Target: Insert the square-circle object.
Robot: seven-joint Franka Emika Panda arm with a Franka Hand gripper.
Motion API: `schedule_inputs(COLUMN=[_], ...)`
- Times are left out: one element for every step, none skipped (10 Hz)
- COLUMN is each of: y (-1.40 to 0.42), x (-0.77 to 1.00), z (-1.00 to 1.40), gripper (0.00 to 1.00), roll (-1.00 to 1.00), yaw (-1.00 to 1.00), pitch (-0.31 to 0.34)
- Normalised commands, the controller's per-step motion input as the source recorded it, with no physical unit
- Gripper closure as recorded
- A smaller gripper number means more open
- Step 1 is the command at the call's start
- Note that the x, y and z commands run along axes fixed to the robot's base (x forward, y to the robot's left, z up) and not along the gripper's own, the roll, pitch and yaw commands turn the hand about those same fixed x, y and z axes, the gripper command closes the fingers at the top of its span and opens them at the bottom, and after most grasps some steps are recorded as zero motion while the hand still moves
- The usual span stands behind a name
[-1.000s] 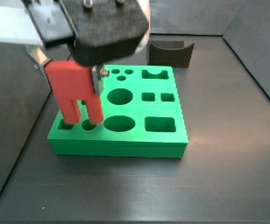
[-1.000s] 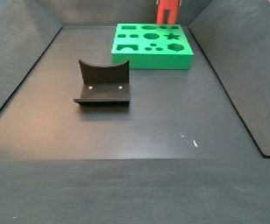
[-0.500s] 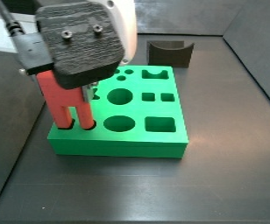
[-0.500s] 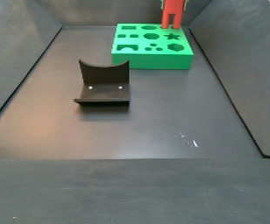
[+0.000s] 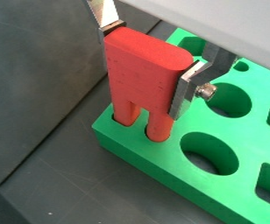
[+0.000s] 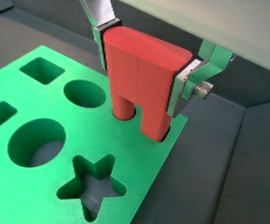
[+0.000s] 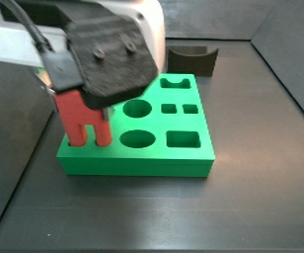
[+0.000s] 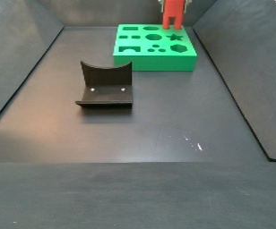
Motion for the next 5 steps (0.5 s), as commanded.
schedule_inputs(y=[0.00,0.00,-0.03,-0.10,-0.11], x=[-0.32,-0.43,-0.46,-0.34,-0.28], z=[-0.68,-0.63,-0.56,-0.59,-0.58], gripper=[1.00,1.00,1.00,1.00,1.00], roll=[0.13,0.11,0.15,0.20,0.14], yaw=[-0.09,-0.05,-0.02,0.00,0.00], pitch=[-0.251,-0.307,-0.329,-0.283,-0.333])
